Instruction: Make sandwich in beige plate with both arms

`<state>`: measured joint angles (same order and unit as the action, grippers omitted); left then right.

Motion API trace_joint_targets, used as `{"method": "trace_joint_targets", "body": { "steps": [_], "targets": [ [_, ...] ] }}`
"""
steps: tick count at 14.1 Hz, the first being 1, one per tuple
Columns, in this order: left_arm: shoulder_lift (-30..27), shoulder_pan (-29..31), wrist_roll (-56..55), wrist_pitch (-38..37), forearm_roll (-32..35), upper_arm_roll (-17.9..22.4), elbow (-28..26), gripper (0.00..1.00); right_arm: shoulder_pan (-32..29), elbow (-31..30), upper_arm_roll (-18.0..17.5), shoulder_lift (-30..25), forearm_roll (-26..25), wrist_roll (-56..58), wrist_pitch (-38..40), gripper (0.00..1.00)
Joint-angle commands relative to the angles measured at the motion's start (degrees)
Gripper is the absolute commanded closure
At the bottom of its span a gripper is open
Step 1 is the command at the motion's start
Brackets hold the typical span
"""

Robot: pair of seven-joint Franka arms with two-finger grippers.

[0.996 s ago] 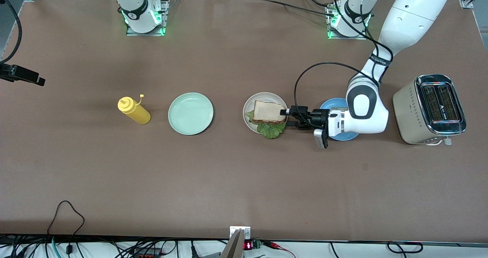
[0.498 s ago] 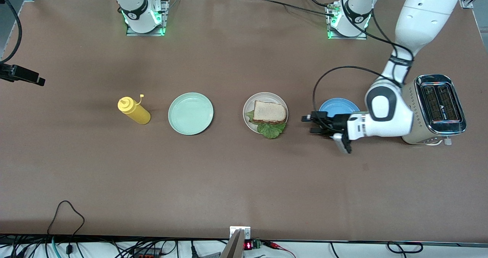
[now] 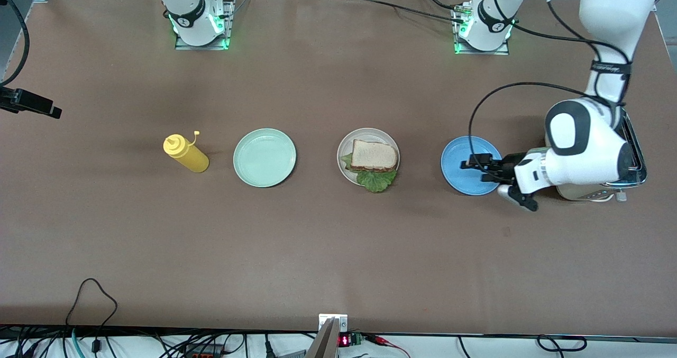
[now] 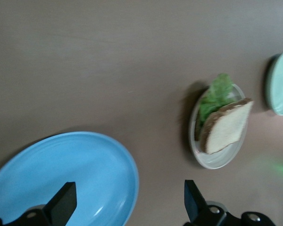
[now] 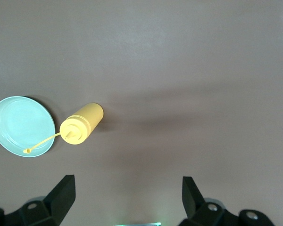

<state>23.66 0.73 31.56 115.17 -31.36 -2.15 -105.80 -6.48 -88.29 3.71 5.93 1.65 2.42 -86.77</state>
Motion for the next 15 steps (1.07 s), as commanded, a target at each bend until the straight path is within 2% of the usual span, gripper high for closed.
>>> {"method": "trace_joint_targets", "body": {
  "steps": [1, 6, 9, 11, 13, 15],
  "targets": [
    [-2.04, -0.46, -6.05, -0.82, 8.48, 2.75, 2.6, 0.0, -0.28, 0.4, -0.37, -1.01, -0.07, 0.48, 0.9, 0.0],
    [-5.46, -0.81, -16.69, -0.74, 22.1, 3.38, 6.91, 0.0, -0.19, 0.49, -0.28, -1.62, -0.25, 0.56, 0.9, 0.0],
    [-7.14, -1.52, -21.0, -1.26, 26.07, 4.95, 9.72, 0.0, -0.11, 0.58, -0.55, -1.62, -1.83, 0.65, 0.81, 0.0],
    [-8.02, -1.61, -23.9, -4.59, 27.66, 5.49, 12.44, 0.0, 0.07, 0.66, -0.81, -1.54, -2.36, 0.56, 0.9, 0.0],
    [-8.63, -1.61, -28.02, -11.34, 28.45, 5.66, 17.53, 0.0, 0.16, 0.66, -0.99, -1.53, -2.27, 0.56, 0.81, 0.0],
    [-9.33, -1.61, -32.59, -15.57, 32.48, 5.23, 21.41, 0.0, 0.16, 0.66, -0.99, -1.53, -2.18, 0.04, 0.9, 0.0]
  ]
}}
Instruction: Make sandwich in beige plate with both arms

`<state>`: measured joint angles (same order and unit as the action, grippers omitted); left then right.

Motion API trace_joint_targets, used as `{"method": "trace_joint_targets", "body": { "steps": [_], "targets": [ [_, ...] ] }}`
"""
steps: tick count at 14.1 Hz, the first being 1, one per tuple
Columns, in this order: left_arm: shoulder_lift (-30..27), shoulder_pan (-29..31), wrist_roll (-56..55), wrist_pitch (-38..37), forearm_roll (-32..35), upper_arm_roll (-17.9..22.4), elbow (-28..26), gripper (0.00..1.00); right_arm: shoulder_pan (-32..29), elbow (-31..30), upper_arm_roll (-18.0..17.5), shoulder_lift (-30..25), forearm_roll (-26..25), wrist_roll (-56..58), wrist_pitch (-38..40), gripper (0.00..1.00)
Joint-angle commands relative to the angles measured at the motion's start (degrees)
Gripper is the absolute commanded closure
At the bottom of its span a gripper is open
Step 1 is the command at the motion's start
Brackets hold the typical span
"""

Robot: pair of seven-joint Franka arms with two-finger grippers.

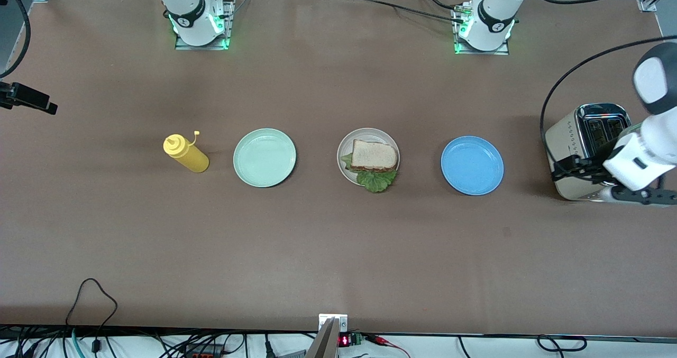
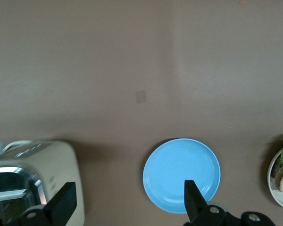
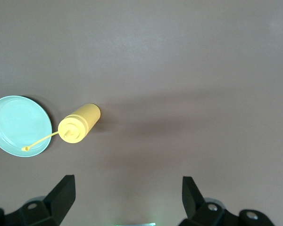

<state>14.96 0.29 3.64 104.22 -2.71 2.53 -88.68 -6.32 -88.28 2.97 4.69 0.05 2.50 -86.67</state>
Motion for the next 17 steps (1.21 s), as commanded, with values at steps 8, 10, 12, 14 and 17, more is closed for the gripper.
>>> {"method": "trace_joint_targets", "body": {
  "steps": [8, 10, 12, 14, 17],
  "targets": [
    [-8.27, -0.12, -6.89, -13.51, 4.12, -0.42, 4.48, 0.0, 3.41, 0.65, -0.43, -0.3, -0.84, -0.39, 0.72, 0.0],
    [-9.76, -0.03, -6.63, -13.08, 3.94, -0.78, 2.38, 0.0, 4.38, 0.65, -0.34, -0.3, -0.93, -0.48, 0.72, 0.0],
    [-10.82, -0.03, -5.75, -13.07, 3.68, -0.69, 1.23, 0.0, 4.47, 0.65, -0.34, -0.3, -0.75, -0.48, 0.72, 0.0],
    [-11.26, 0.67, -2.34, -12.99, 3.68, -0.69, -0.08, 0.0, 4.47, 0.65, -0.34, -0.38, -0.75, -0.39, 0.8, 0.0],
    [-11.35, 1.81, -3.38, -12.99, 3.59, -0.69, -1.15, 0.0, 4.65, 0.65, -0.51, -0.73, -0.49, -0.48, 0.8, 0.0]
  ]
}}
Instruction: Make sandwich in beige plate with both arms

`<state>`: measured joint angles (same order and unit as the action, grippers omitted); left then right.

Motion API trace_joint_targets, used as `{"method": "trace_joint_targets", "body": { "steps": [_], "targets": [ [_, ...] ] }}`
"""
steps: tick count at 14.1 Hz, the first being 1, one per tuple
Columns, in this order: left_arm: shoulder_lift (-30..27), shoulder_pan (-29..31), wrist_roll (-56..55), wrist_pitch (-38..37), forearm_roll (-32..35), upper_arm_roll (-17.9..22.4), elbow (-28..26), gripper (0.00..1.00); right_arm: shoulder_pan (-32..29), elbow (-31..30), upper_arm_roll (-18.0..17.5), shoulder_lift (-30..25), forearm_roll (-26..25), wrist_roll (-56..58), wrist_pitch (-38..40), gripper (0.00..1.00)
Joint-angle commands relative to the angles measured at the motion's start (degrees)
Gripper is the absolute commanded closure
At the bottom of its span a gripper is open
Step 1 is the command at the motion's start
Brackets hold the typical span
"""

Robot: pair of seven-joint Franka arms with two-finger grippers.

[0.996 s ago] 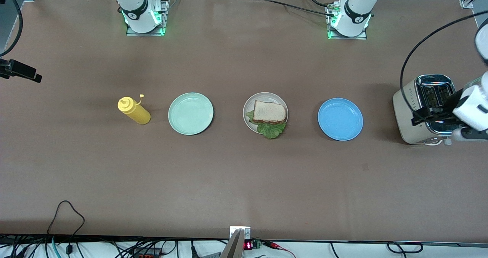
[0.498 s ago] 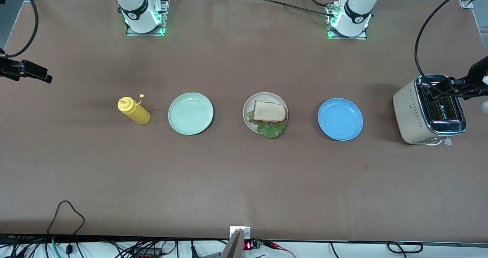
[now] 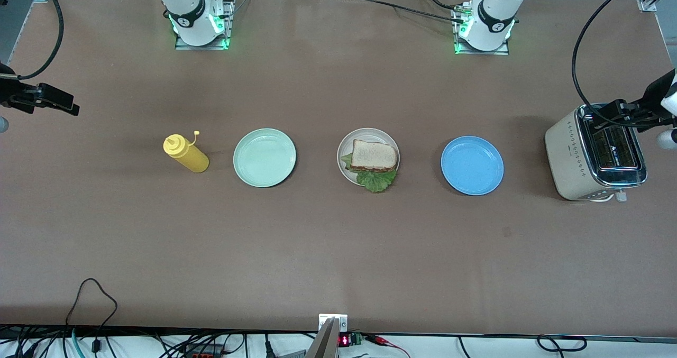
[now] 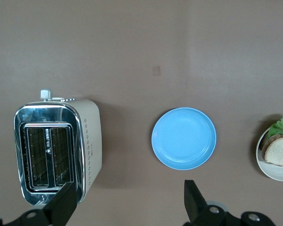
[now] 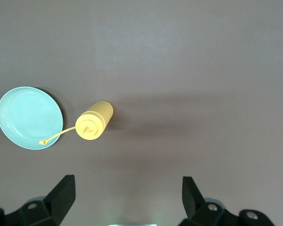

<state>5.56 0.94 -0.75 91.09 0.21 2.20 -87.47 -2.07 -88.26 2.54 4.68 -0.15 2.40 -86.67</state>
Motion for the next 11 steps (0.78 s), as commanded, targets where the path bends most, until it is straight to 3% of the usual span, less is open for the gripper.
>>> {"method": "trace_joint_targets", "body": {
  "steps": [1, 11],
  "targets": [
    [-2.66, 1.51, 1.1, 0.14, 0.67, -0.36, -3.05, 0.0, 0.66, 0.55, -0.87, -1.42, -0.63, -0.81, 0.81, 0.0],
    [-5.04, 1.6, 0.66, -0.73, 0.75, -2.29, -4.73, 0.0, 1.8, 0.55, -0.96, -1.69, -1.08, -3.62, 0.98, 0.0]
  ]
}}
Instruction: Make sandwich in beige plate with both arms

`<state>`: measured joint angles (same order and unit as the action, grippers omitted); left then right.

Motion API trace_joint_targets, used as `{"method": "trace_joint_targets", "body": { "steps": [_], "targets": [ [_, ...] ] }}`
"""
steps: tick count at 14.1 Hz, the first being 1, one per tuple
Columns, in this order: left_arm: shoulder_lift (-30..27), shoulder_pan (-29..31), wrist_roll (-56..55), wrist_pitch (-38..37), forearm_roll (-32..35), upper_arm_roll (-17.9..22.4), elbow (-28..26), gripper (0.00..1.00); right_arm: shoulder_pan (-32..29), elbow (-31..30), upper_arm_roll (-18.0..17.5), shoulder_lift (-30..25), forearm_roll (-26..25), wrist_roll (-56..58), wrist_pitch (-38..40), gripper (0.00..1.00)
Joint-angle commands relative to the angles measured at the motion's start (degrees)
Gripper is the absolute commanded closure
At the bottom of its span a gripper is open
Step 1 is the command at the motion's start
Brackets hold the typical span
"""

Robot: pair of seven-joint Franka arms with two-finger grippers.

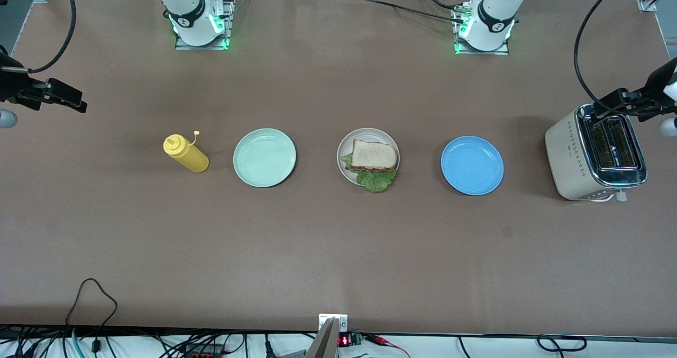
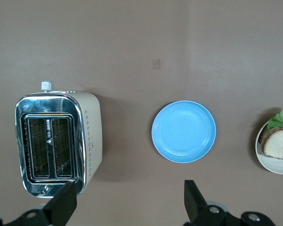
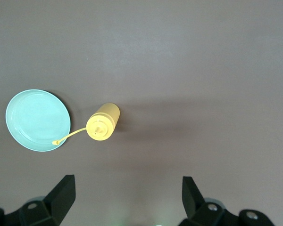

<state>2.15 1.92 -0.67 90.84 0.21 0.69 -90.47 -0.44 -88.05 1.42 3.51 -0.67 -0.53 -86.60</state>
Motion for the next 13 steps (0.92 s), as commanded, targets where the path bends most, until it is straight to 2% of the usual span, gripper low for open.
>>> {"method": "trace_joint_targets", "body": {
  "steps": [1, 13],
  "targets": [
    [-1.71, 0.72, 0.84, -0.75, 0.76, -0.78, -1.73, 0.0, 0.17, 0.33, 0.08, -0.79, -0.56, -0.96, 0.91, 0.0],
    [-1.71, 0.98, 0.75, -1.98, 0.76, -0.78, -1.73, 0.0, 0.17, 0.33, 0.25, -0.79, -0.56, -0.87, 0.91, 0.0]
  ]
}}
